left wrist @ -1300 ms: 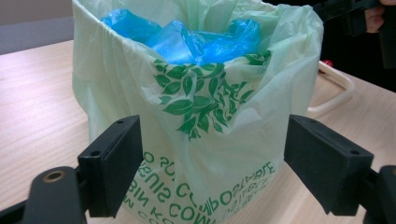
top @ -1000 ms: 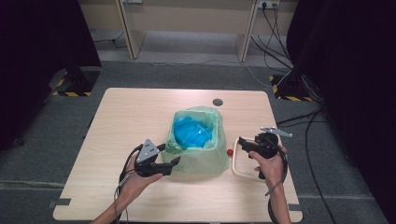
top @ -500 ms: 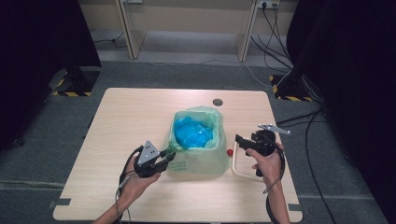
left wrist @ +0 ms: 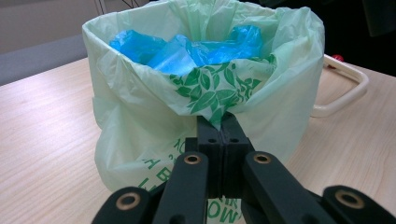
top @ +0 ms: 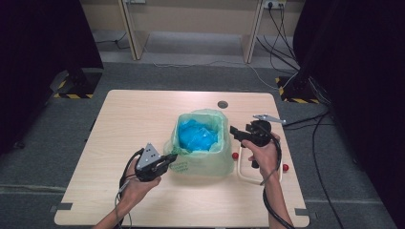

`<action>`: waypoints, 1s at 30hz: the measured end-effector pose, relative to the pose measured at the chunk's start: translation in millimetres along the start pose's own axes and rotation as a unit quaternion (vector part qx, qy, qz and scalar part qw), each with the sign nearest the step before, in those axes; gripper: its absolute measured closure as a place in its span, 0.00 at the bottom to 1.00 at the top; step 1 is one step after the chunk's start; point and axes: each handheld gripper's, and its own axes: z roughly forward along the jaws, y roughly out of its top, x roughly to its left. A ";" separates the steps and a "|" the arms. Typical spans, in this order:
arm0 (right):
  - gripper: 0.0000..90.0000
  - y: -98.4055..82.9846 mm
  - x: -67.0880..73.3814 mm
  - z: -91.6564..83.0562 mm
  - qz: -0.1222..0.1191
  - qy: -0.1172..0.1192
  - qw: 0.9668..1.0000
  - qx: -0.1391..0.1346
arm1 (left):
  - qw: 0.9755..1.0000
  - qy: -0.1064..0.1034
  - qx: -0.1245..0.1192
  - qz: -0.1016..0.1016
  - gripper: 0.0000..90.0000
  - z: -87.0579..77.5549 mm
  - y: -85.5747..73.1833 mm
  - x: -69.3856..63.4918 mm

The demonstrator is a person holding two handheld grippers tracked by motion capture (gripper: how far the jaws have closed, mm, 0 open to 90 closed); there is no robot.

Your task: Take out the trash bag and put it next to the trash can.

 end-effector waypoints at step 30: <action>0.83 29.7 33.3 61.2 -0.086 0.006 0.994 0.067 | 1.000 -0.010 -0.004 -0.006 0.98 -1.4 -0.8 2.7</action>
